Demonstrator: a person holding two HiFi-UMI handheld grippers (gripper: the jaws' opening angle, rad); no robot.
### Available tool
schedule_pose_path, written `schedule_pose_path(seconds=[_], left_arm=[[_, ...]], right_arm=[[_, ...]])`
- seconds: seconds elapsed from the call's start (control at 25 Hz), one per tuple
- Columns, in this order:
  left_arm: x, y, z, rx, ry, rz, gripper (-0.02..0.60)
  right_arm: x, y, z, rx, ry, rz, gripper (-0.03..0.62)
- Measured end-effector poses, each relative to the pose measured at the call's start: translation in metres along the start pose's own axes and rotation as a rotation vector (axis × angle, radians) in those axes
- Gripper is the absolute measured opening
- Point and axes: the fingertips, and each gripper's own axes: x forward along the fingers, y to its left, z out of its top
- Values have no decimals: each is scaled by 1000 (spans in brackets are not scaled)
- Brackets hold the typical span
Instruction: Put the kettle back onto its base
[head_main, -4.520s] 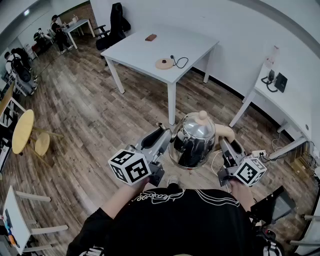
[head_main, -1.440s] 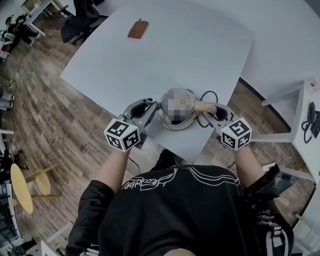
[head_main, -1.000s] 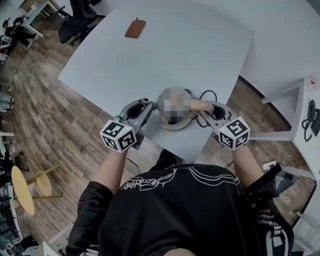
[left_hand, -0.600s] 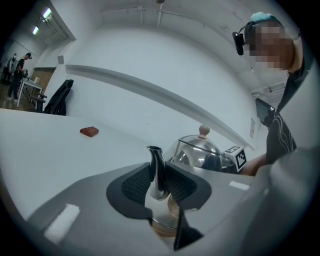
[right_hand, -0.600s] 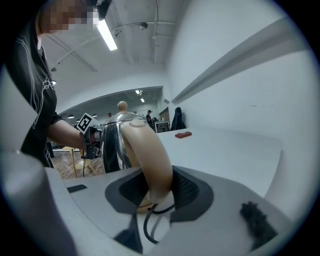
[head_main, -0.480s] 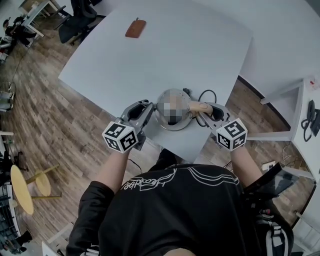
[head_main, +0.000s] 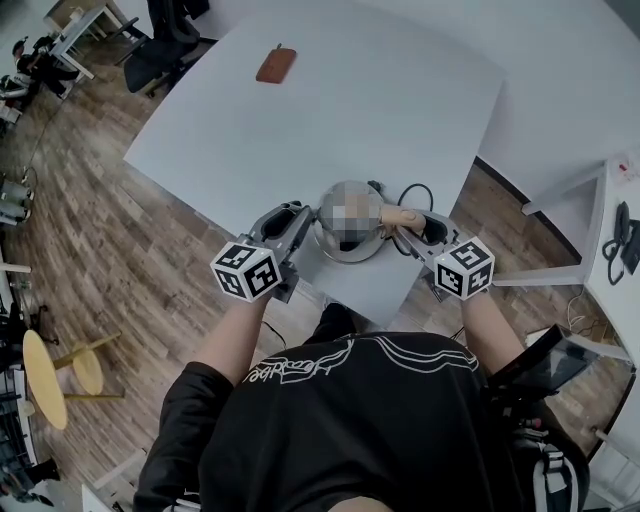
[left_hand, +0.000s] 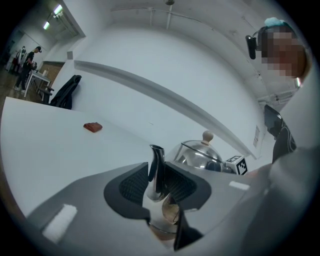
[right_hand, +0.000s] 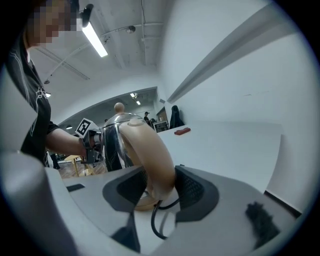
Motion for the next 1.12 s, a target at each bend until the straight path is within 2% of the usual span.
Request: schedule_pose_path(seconds=[0.16, 0.4, 0.56, 0.72, 0.8, 0.88, 0.92, 1.0, 1.12], left_arm=[[-6, 0, 0, -20, -12, 26, 111], [-34, -2, -8, -25, -23, 78, 121], [-54, -30, -14, -56, -48, 42, 120], [-69, -90, -16, -5, -45, -35, 104], [-73, -119, -11, 22, -41, -72, 82], [-80, -153, -6, 62, -30, -120, 27], [-85, -172, -3, 90, -24, -149, 6], [-94, -207, 2, 160, -9, -204, 6], [-111, -246, 6, 256, 1, -246, 6]], right_arm=[[-7, 0, -11, 1, 39, -15, 198], [-34, 1, -16, 2, 52, -54, 204], [-63, 23, 7, -58, 13, -56, 202], [-95, 76, 39, -122, -48, 50, 191], [-105, 101, 52, -169, -58, 112, 93], [-116, 122, 62, -180, -70, 172, 12], [-123, 133, 66, -165, -79, 205, 8], [-137, 152, 74, -123, -105, 271, 8], [-161, 174, 82, -95, -133, 326, 6]])
